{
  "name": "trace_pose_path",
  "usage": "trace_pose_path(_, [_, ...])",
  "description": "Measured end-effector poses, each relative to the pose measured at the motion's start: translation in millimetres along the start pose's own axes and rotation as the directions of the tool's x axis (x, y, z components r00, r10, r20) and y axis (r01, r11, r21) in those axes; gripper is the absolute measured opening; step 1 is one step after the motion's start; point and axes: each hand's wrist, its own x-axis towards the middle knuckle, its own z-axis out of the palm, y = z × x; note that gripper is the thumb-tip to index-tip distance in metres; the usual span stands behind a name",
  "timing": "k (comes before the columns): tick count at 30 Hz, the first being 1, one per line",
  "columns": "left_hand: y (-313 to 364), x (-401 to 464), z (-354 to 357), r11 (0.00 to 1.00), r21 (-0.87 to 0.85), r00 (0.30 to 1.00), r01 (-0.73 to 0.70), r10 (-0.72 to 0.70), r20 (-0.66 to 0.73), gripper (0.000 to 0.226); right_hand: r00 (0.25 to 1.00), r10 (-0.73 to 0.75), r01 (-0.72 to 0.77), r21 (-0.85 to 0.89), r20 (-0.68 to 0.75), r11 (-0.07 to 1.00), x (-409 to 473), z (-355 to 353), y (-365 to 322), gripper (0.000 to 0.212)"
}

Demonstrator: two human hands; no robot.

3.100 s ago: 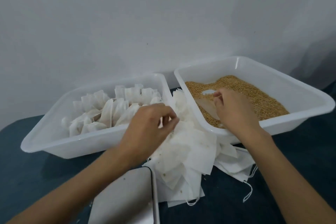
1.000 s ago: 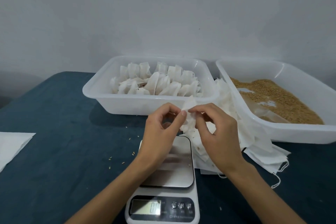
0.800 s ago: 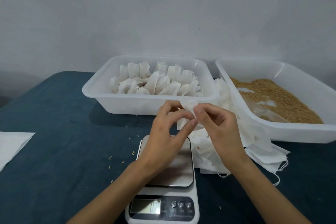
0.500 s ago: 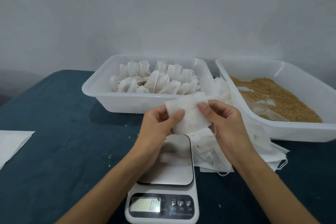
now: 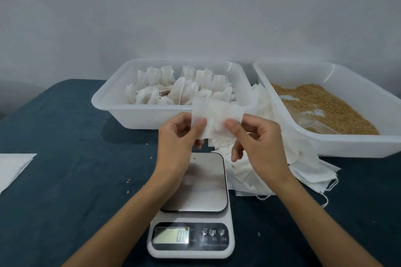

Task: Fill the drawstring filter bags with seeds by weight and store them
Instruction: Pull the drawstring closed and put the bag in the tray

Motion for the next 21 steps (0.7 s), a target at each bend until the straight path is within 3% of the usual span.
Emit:
trace_pose_path(4, [0.0, 3.1, -1.3, 0.998, -0.050, 0.998, 0.024, -0.027, -0.060, 0.021, 0.998, 0.007, -0.006, 0.014, -0.070, 1.000, 1.4, -1.2, 1.0, 0.041])
trace_pose_path(8, [-0.8, -1.6, 1.0, 0.999, 0.022, 0.999, -0.025, 0.025, -0.030, 0.030, 0.998, 0.007, -0.006, 0.012, -0.064, 1.000, -1.1, 0.7, 1.3, 0.050])
trace_pose_path(14, [0.3, 2.2, -1.4, 0.999, 0.003, 0.997, 0.035, -0.035, -0.068, 0.021, 0.994, -0.041, 0.040, -0.012, -0.098, 0.999, 0.7, -3.3, -2.6, 0.047])
trace_pose_path(19, [1.5, 0.9, 1.2, 0.998, -0.019, 0.998, 0.062, -0.063, -0.026, 0.018, 0.985, -0.168, 0.171, -0.125, 0.035, 0.977, -1.4, -0.5, -3.2, 0.037])
trace_pose_path(21, [2.1, 1.8, 0.2, 0.997, -0.035, 0.997, 0.070, -0.071, -0.029, 0.017, 0.980, -0.198, 0.200, -0.182, 0.028, 0.963, -2.3, -0.7, -1.5, 0.040])
